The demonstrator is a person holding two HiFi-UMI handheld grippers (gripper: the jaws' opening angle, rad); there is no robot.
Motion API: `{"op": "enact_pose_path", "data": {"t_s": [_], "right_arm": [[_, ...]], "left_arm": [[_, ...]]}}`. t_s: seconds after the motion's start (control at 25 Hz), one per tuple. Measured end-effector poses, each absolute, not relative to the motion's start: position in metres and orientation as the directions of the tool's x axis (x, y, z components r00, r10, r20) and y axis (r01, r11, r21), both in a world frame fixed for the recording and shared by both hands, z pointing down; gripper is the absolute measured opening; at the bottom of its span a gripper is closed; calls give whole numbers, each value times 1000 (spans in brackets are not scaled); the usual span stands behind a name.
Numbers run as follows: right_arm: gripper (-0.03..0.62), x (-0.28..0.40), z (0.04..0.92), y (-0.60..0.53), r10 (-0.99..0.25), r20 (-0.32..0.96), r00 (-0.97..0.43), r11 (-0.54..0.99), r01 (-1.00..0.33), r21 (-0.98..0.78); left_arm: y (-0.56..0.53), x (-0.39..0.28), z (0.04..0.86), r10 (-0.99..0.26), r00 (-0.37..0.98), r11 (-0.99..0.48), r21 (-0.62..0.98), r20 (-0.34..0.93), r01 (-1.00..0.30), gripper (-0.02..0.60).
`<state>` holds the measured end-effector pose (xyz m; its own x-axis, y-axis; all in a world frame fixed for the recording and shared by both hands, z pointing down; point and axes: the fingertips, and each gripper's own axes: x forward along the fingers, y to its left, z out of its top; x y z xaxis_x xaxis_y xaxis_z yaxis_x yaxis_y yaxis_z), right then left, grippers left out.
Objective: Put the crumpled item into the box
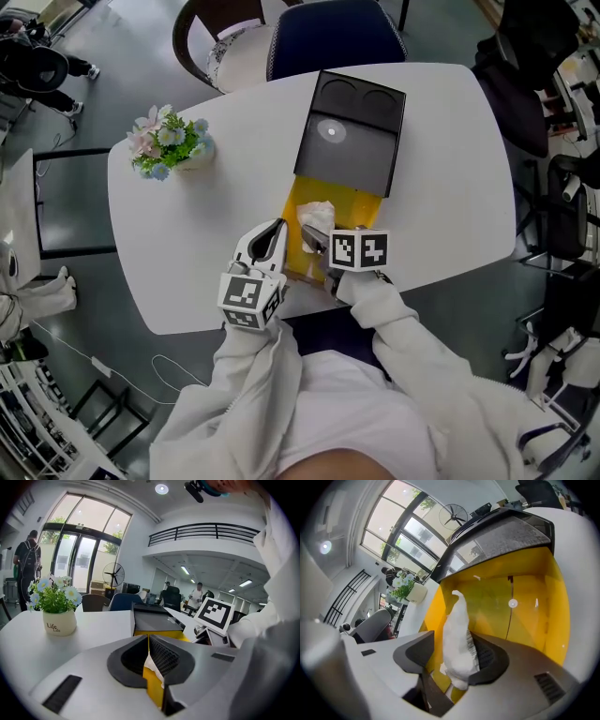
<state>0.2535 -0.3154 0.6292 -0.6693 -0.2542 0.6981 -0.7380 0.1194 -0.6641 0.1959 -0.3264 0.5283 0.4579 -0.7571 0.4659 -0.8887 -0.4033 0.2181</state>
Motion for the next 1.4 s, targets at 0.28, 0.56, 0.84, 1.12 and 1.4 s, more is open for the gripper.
{"op": "enact_pose_path", "data": {"t_s": [0.28, 0.56, 0.84, 1.12, 1.4], "right_arm": [[308, 250, 617, -310, -261, 718, -645, 182, -763, -620], [318, 251, 609, -309, -275, 724, -633, 219, -774, -594], [318, 264, 599, -310, -295, 730, -617, 228, -787, -573], [319, 283, 579, -310, -351, 709, -612, 218, -790, -574], [319, 296, 558, -312, -419, 654, -629, 279, -775, -567]], "left_arm": [[-313, 194, 514, -796, 410, -358, 198, 446, -912, 23], [-302, 195, 503, -816, 402, -351, 197, 415, -915, 23], [-299, 198, 497, -828, 404, -355, 193, 390, -915, 23], [-302, 207, 489, -819, 438, -381, 220, 371, -898, 23], [-304, 223, 478, -815, 464, -418, 201, 348, -886, 23]]}}
